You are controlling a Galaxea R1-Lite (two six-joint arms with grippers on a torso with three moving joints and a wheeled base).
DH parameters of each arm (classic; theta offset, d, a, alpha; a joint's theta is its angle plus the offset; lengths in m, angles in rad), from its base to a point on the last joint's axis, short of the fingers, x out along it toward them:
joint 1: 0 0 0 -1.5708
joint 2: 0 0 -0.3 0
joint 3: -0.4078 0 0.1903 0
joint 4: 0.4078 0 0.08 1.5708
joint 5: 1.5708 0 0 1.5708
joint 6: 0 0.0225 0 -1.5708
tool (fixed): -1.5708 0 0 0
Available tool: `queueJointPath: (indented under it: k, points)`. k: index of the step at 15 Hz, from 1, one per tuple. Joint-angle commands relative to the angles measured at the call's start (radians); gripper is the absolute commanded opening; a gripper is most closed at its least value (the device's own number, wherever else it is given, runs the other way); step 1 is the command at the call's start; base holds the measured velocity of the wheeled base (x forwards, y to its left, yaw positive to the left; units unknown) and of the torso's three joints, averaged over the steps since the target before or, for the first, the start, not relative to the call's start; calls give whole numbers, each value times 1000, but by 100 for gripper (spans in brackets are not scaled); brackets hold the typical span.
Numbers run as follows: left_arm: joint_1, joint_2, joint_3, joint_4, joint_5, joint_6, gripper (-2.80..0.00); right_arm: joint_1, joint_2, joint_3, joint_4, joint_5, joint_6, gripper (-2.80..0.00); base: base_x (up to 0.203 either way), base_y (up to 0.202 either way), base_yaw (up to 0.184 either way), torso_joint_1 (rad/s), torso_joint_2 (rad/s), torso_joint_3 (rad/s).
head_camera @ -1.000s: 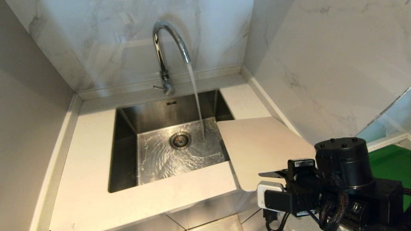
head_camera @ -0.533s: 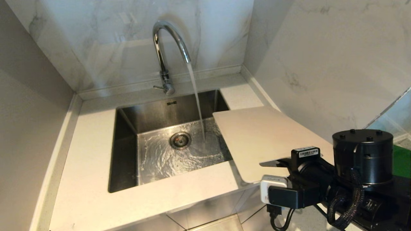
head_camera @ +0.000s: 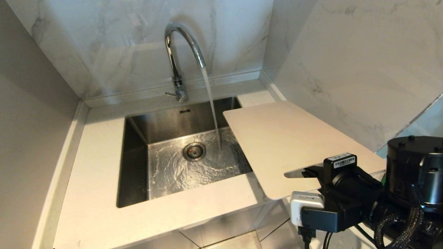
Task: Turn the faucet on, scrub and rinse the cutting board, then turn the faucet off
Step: Pick up the cutting board
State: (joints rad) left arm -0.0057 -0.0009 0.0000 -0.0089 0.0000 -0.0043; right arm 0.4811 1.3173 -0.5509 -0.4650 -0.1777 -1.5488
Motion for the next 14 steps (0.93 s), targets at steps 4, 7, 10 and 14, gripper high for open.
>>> queueJointPath:
  k: [4, 7, 10, 14]
  points:
    - [0, -1, 2, 0, 0, 0, -280, -1, 21, -35, -79, 107, -145, -280, 0, 0, 0, 0, 0, 0]
    - [0, 1, 2, 0, 0, 0, -280, -2, 64, -101, -80, 216, -262, -280, 0, 0, 0, 0, 0, 0]
    - [0, -1, 2, 0, 0, 0, -280, -22, 82, -127, -78, 296, -370, -280, 0, 0, 0, 0, 0, 0]
    - [0, -1, 2, 0, 0, 0, -280, -85, 128, -160, -53, 489, -534, -280, 0, 0, 0, 0, 0, 0]
